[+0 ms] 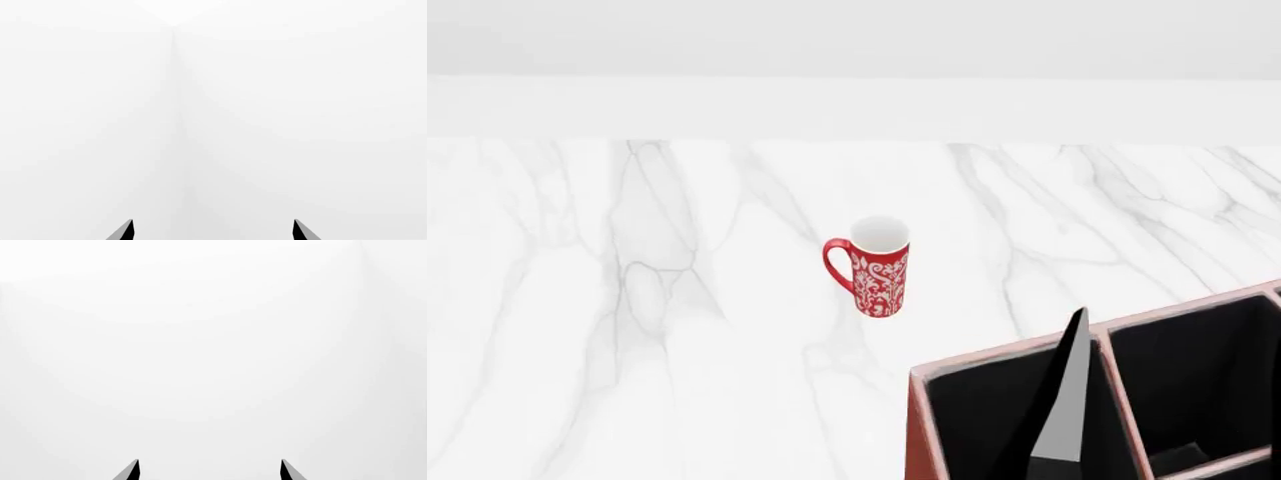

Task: Pick up the book and place it in the left compartment of the caddy.

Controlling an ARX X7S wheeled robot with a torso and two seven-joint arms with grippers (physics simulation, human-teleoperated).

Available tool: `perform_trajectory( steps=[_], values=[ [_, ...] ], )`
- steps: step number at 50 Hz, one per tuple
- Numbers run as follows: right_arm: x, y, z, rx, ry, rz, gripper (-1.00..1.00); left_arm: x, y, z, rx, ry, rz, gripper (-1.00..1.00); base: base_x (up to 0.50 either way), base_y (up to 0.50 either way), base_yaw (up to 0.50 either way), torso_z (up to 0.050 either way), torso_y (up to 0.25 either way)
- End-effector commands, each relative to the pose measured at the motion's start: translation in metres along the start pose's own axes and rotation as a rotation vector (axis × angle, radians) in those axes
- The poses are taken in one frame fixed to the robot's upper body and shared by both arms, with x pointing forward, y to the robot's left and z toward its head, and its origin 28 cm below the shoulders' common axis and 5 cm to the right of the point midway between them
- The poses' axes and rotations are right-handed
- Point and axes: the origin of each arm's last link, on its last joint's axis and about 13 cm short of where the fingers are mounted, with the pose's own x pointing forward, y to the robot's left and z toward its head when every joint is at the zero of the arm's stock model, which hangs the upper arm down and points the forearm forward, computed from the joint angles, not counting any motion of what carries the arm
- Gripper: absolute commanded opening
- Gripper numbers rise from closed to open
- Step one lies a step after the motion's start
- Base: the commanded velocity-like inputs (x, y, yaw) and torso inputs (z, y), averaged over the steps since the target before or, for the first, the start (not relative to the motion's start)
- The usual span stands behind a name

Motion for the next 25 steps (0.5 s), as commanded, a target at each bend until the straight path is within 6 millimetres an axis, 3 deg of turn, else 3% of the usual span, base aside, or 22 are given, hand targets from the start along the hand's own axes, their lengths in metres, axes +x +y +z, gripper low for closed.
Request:
perform_trajectory(
  steps=[1, 8, 14, 25],
  values=[
    [0.004, -0.003, -0.002, -0.023, 0.024, -0.015, 1.0, -0.001, 0.002, 0.001, 0.011, -0.003, -0.001, 1.0, 0.0, 0.0, 0.0, 0.0, 0.0],
    [0.012, -0.012, -0.006, -0.14, 0.107, 0.018, 1.0, 0.0, 0.002, 0.001, 0.011, -0.001, -0.001, 1.0, 0.0, 0.0, 0.0, 0.0, 0.0],
    [0.022, -0.023, 0.002, -0.188, 0.135, 0.052, 1.0, 0.001, 0.0, 0.001, 0.012, 0.002, -0.003, 1.0, 0.0, 0.0, 0.0, 0.0, 0.0],
    [0.038, -0.024, -0.002, -0.306, 0.2, 0.19, 1.0, 0.0, 0.002, 0.0, 0.012, 0.003, 0.002, 1.0, 0.0, 0.0, 0.0, 0.0, 0.0]
  ],
)
